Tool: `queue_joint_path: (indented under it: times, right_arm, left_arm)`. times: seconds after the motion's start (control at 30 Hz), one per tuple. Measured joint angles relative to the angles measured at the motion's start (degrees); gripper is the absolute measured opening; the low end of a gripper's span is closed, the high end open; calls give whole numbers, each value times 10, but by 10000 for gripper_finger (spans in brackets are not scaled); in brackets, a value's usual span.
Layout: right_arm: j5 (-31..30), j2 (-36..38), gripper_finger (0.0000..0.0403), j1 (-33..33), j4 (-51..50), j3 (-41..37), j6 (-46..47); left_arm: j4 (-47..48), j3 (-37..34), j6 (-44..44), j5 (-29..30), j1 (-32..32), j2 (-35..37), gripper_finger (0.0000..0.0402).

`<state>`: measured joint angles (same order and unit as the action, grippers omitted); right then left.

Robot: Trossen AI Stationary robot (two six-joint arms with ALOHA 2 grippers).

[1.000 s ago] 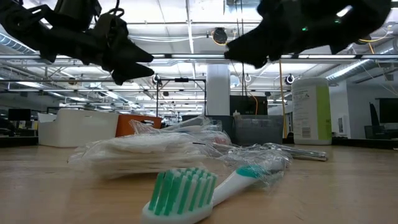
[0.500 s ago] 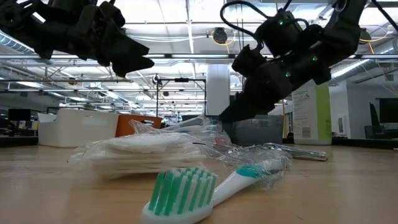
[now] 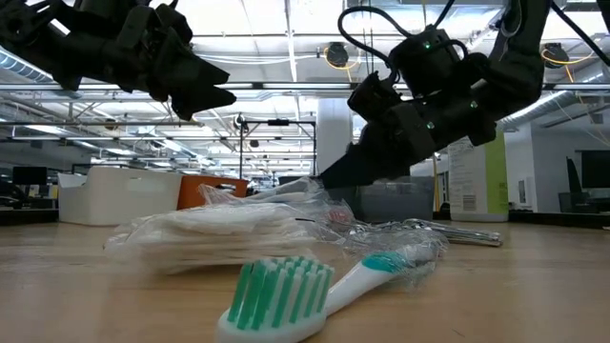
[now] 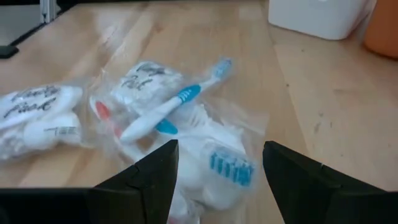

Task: Pick & Place Travel size toiletries
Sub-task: Put the left blue toothbrush into the white bin

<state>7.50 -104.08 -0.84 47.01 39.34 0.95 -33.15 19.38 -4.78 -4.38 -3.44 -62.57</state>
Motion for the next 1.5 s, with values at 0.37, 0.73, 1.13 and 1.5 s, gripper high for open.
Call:
queue_joint_path:
  times: [0.37,0.73,1.13,1.5]
  right_arm:
    - [-27,15,222,71,-49,62,20]
    - [-178,-3,222,133,-220,150,40]
    - [-202,-8,222,164,-271,175,95]
    - [-179,-55,222,151,-247,175,108]
  left_arm:
    - [4,0,0,0,0,0,257]
    - [5,0,1,65,0,0,249]
    - [-2,0,-19,66,0,0,244]
    - [-5,0,-19,76,0,0,240]
